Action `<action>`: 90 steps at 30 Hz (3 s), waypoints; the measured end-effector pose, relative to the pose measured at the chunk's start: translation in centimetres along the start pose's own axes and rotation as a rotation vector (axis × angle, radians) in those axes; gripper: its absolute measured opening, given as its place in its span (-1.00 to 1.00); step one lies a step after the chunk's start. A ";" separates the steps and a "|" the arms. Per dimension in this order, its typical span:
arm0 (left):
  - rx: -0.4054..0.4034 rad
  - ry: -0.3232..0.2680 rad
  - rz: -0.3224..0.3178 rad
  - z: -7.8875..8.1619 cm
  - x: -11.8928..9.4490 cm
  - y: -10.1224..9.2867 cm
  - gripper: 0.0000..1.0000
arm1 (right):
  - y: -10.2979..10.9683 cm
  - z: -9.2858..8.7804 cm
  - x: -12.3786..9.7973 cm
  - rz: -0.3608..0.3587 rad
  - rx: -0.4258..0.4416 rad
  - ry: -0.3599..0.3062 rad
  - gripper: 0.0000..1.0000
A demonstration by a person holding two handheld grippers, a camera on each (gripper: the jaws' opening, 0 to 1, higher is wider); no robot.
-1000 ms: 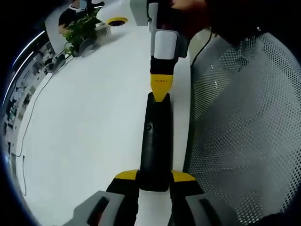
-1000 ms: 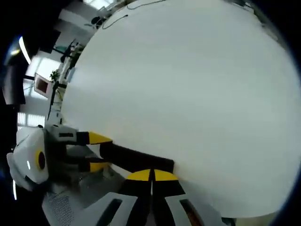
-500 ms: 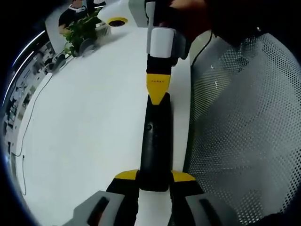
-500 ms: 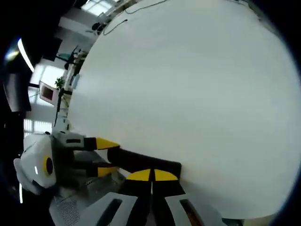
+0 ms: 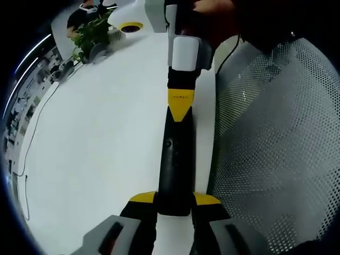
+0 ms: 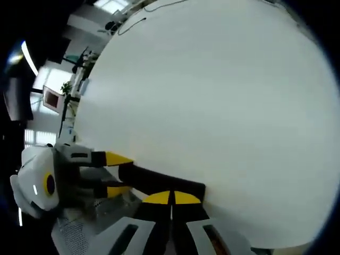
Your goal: Press the specified remote control buttons in sequence, fully releasing each button before pressing the next.
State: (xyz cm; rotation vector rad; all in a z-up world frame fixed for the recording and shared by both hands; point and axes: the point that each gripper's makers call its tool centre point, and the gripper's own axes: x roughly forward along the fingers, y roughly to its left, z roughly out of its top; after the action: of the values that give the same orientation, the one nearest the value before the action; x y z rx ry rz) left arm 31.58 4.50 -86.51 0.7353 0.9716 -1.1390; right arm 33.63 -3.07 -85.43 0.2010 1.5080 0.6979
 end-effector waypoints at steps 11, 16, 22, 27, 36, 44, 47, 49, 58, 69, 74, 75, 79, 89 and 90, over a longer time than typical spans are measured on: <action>0.001 0.003 -0.002 0.0 0.0 0.0 -0.51 | 0.0 0.0 0.1 -0.046 -0.064 0.000 -1.00; 0.000 0.002 -0.002 0.0 0.0 0.1 -0.51 | 0.0 0.0 0.1 -0.031 -0.045 0.001 -1.00; 0.001 -0.001 -0.001 0.0 0.0 0.1 -0.51 | 0.3 0.5 0.1 -0.012 -0.048 -0.019 -1.00; 0.001 0.000 -0.001 0.0 0.0 0.1 -0.51 | 0.4 1.4 -0.1 -0.010 -0.059 -0.071 -1.00; 0.002 0.001 -0.001 0.0 0.0 0.0 -0.51 | 0.7 1.6 0.3 -0.027 -0.116 -0.087 -1.00; 0.004 0.004 -0.001 0.0 0.0 0.1 -0.51 | 0.5 1.5 0.6 -0.040 -0.137 -0.082 -1.00; 0.004 0.005 -0.001 0.0 0.0 0.1 -0.51 | 0.6 1.5 0.7 -0.054 -0.171 -0.084 -1.00; 0.003 0.005 -0.001 0.0 0.0 0.1 -0.51 | 0.6 1.4 0.7 -0.065 -0.201 -0.086 -1.00; 0.002 0.007 -0.003 0.0 0.0 0.0 -0.51 | 0.6 1.5 0.9 -0.064 -0.266 -0.087 -1.00; -0.002 0.002 0.001 0.0 0.0 0.1 -0.51 | 0.6 1.4 1.0 -0.156 -0.455 -0.070 -1.00; -0.009 -0.005 0.002 0.0 0.0 0.1 -0.51 | 0.6 1.6 1.0 -0.140 -0.444 -0.068 -1.00; -0.010 -0.007 0.002 0.0 0.0 0.1 -0.51 | 0.6 1.6 1.0 -0.138 -0.435 -0.063 -1.00; -0.012 -0.010 0.004 0.0 0.0 0.1 -0.51 | 0.5 1.6 0.9 -0.108 -0.375 -0.057 -1.00; -0.003 0.004 0.001 0.0 0.0 0.1 -0.51 | 1.3 1.4 0.6 -0.067 -0.332 -0.039 -1.00; -0.002 0.005 0.001 0.0 0.0 0.0 -0.51 | 1.4 1.4 0.6 -0.058 -0.329 -0.039 -1.00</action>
State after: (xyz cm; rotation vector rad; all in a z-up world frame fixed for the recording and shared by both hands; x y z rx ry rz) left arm 31.64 4.47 -86.52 0.7369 0.9769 -1.1358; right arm 34.46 -1.25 -85.02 -0.0779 1.3345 0.8785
